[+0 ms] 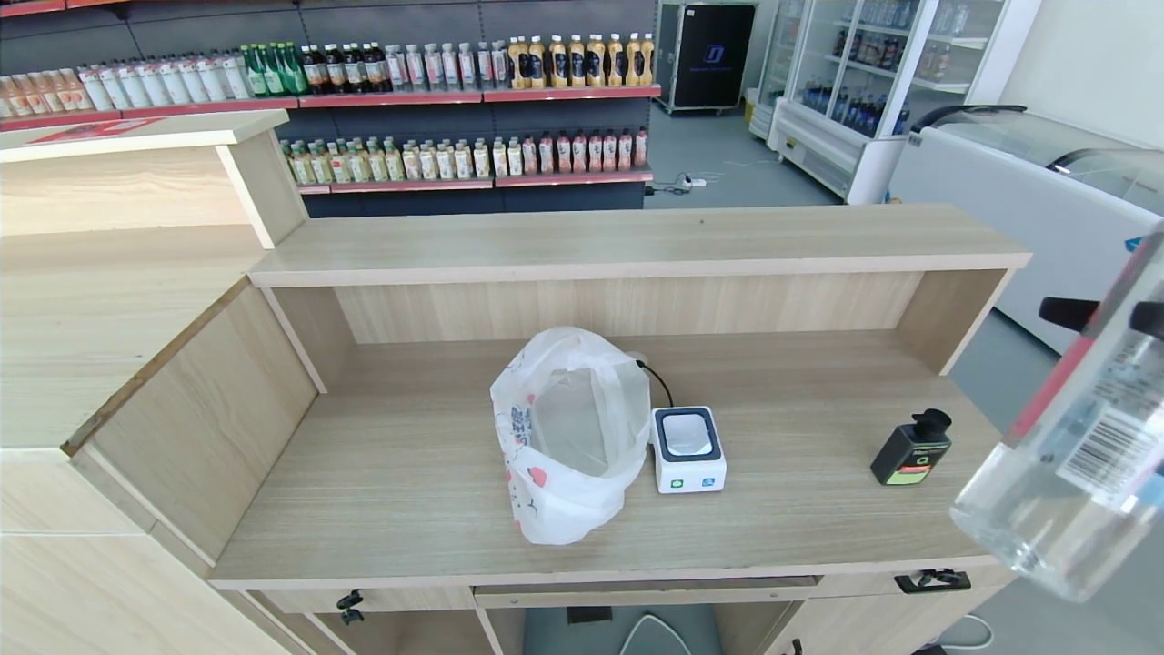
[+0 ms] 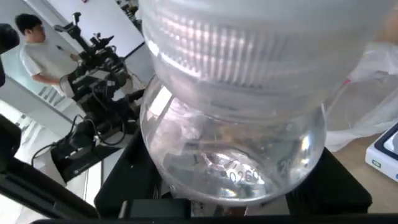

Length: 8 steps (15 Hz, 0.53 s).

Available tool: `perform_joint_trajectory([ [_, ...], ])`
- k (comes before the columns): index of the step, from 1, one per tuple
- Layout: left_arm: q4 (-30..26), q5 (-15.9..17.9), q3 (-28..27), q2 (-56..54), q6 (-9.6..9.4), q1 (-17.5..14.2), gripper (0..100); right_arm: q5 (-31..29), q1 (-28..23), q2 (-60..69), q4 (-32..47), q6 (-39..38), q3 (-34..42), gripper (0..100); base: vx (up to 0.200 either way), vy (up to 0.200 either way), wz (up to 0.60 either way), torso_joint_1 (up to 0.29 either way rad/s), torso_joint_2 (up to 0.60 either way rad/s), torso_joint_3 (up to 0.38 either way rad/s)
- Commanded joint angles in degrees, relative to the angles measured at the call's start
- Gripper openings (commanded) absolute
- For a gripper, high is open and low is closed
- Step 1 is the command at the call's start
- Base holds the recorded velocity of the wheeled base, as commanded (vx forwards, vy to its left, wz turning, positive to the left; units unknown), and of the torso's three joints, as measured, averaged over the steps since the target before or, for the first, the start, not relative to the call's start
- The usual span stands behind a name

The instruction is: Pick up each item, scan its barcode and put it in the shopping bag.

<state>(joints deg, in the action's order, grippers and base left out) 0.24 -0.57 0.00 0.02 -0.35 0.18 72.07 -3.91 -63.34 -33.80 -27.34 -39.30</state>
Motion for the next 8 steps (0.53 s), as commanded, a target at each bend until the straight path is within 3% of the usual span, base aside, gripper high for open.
perform_joint_trajectory([
  [1,0.0,0.0,0.0,0.0,0.00,0.0,100,2.2,0.8,3.3,-0.1,-0.4,0.1,0,0.000,0.000,0.00,0.000,0.00,0.000],
  [8,0.0,0.0,0.0,0.0,0.00,0.0,100,2.6,7.2,6.5,-0.4,-11.5,-3.7,0,0.000,0.000,0.00,0.000,0.00,0.000],
])
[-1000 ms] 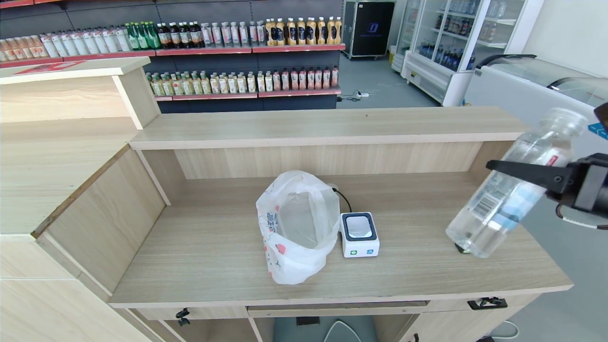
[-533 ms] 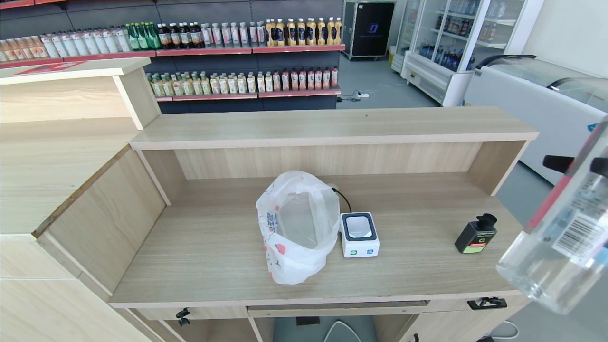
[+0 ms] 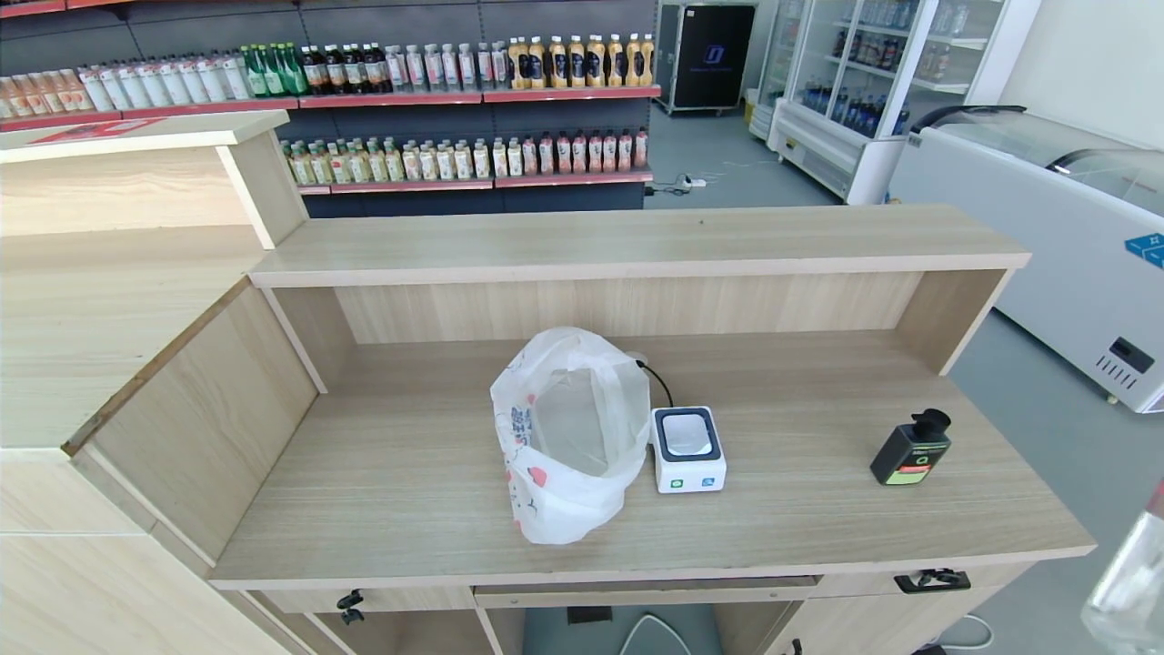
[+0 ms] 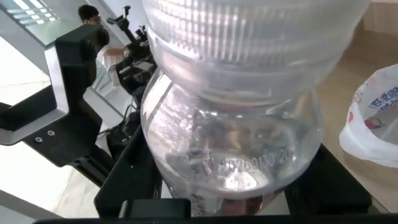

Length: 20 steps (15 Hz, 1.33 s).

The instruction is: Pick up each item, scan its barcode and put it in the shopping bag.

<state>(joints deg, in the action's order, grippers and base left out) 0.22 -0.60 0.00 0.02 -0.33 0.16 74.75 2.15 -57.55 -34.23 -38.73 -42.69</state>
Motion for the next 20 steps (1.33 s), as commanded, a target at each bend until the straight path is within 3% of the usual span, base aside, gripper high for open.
perform_joint_trajectory([
  [1,0.0,0.0,0.0,0.0,-0.02,0.0,100,0.0,3.0,0.8,0.0,-0.2,0.0,0,0.000,0.000,0.00,0.000,0.00,0.000],
  [7,0.0,0.0,0.0,0.0,-0.02,0.0,100,0.5,6.5,2.1,0.1,-3.0,0.9,0,0.000,0.000,0.00,0.000,0.00,0.000],
  [20,0.0,0.0,0.0,0.0,-0.02,0.0,100,5.1,6.4,-3.4,-9.5,-3.5,-1.0,0,0.000,0.000,0.00,0.000,0.00,0.000],
])
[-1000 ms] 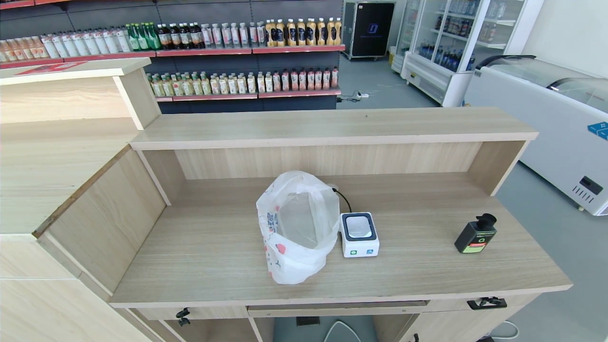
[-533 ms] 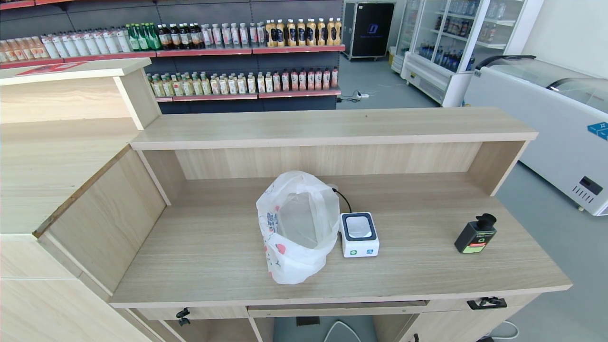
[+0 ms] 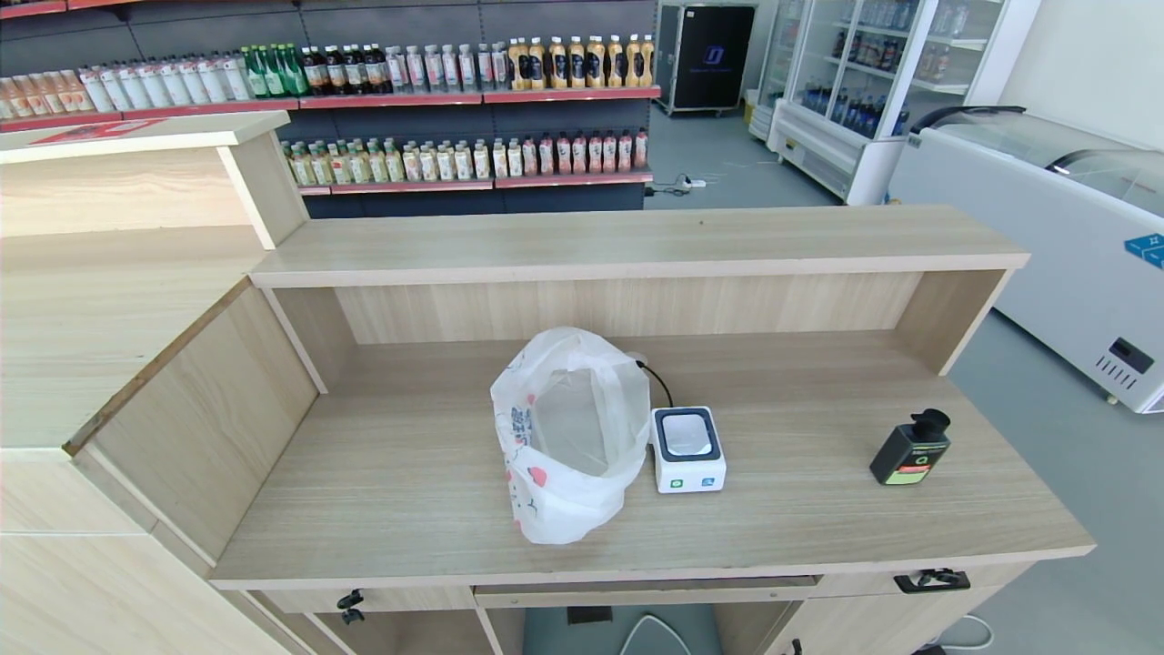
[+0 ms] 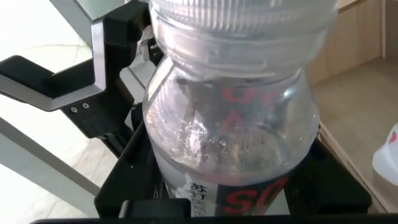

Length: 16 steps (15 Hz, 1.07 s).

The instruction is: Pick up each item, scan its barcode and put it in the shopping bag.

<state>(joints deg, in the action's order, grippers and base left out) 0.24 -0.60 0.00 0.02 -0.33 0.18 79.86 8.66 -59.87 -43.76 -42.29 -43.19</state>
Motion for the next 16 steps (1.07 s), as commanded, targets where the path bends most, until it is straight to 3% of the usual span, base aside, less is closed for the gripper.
perform_joint_trajectory([
  [1,0.0,0.0,0.0,0.0,-0.02,0.0,100,-0.1,-0.5,-2.0,0.0,0.0,-1.5,0,0.000,0.000,0.00,0.000,0.00,0.000],
  [16,0.0,0.0,0.0,0.0,-0.02,0.0,100,0.8,-1.3,-3.1,0.2,0.2,-2.2,0,0.000,0.000,0.00,0.000,0.00,0.000],
])
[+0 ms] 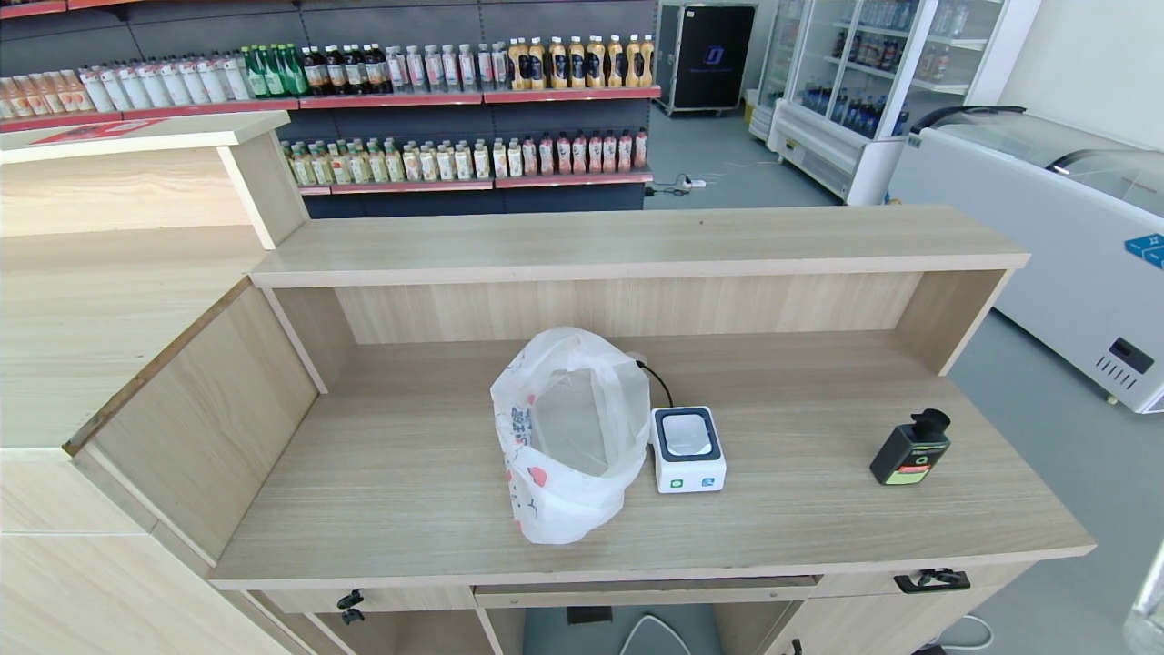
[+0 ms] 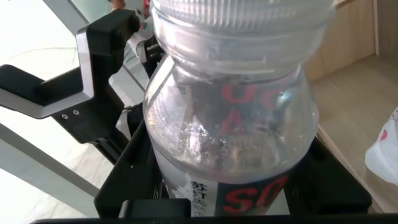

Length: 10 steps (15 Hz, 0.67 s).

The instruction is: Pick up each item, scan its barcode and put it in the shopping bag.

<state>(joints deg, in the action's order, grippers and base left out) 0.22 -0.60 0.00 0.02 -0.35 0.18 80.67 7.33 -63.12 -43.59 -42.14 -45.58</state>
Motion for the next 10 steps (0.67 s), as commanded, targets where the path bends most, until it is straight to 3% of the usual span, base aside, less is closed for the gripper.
perform_joint_trajectory([
  [1,0.0,0.0,0.0,0.0,0.00,0.0,100,0.0,0.1,0.4,0.0,0.1,0.6,0,0.000,0.000,0.00,0.000,0.00,0.000],
  [4,0.0,0.0,0.0,0.0,0.00,0.0,100,-0.1,0.5,1.2,-0.3,0.9,2.2,0,0.000,0.000,0.00,0.000,0.00,0.000],
  [5,0.0,0.0,0.0,0.0,0.00,0.0,100,-0.4,0.0,2.0,-0.1,5.2,4.6,0,0.000,0.000,0.00,0.000,0.00,0.000],
  [9,0.0,0.0,0.0,0.0,0.00,0.0,100,-2.2,-11.4,0.1,2.0,22.8,11.4,0,0.000,0.000,0.00,0.000,0.00,0.000],
  [10,0.0,0.0,0.0,0.0,0.00,0.0,100,-8.9,-13.9,-1.4,5.2,25.7,11.0,0,0.000,0.000,0.00,0.000,0.00,0.000],
])
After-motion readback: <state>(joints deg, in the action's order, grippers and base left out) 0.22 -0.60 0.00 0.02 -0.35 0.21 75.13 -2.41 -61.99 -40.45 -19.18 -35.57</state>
